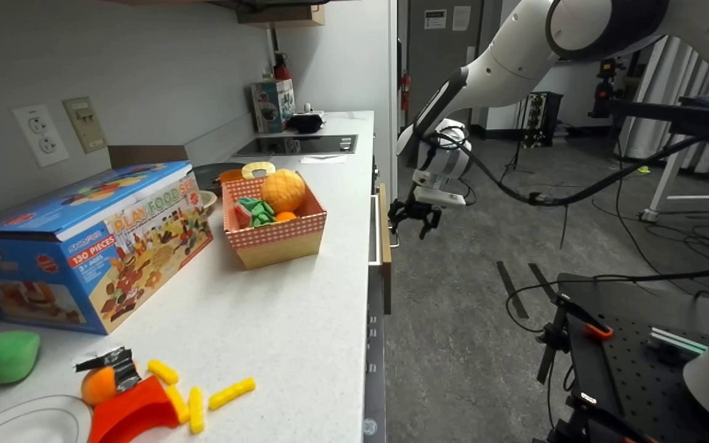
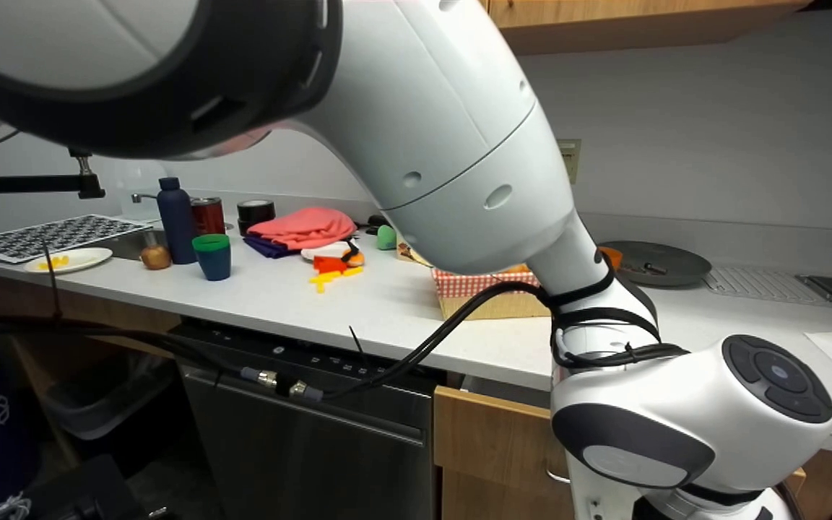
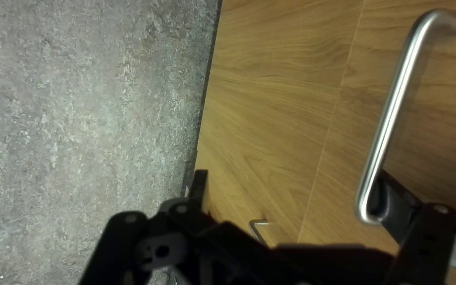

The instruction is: Pick up some of the fruits plush toy on the basket and put them in the drawer and close the drawer

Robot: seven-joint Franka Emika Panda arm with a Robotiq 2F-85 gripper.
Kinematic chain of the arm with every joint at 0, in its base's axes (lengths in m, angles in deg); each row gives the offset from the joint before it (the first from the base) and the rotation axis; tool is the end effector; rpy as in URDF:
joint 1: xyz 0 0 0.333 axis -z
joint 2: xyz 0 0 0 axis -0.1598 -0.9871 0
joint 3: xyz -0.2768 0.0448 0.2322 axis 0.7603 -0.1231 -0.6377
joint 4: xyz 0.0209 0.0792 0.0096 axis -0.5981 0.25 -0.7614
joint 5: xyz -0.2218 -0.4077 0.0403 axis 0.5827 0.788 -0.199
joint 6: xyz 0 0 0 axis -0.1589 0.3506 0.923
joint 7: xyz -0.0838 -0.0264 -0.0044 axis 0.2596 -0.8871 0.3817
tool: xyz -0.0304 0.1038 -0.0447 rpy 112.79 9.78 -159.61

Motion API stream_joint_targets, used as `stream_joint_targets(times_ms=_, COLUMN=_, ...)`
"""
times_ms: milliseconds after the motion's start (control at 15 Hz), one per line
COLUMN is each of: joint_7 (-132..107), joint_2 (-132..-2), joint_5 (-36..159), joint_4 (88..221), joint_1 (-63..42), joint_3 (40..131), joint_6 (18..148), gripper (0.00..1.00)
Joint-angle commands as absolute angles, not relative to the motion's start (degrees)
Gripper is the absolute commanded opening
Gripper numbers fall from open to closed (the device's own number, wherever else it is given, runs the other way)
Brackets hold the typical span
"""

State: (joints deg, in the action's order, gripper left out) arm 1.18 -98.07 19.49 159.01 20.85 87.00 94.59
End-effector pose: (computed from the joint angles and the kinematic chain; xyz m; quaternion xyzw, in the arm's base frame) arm 0.6054 -0.4351 0.0757 -0.8655 0.4757 -0.0752 0.1378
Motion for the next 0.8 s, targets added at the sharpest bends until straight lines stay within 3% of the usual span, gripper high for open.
stream_joint_targets(times_ms=0, joint_7=-0.5, joint_2=-98.3, joint_5=20.5, joint_4=158.8, joint_1=23.2, joint_3=89.6, joint_6=95.0, gripper=1.00)
stream_joint_targets(times_ms=733, joint_7=4.0, joint_2=-89.9, joint_5=20.9, joint_4=169.4, joint_1=26.6, joint_3=93.9, joint_6=92.2, gripper=1.00)
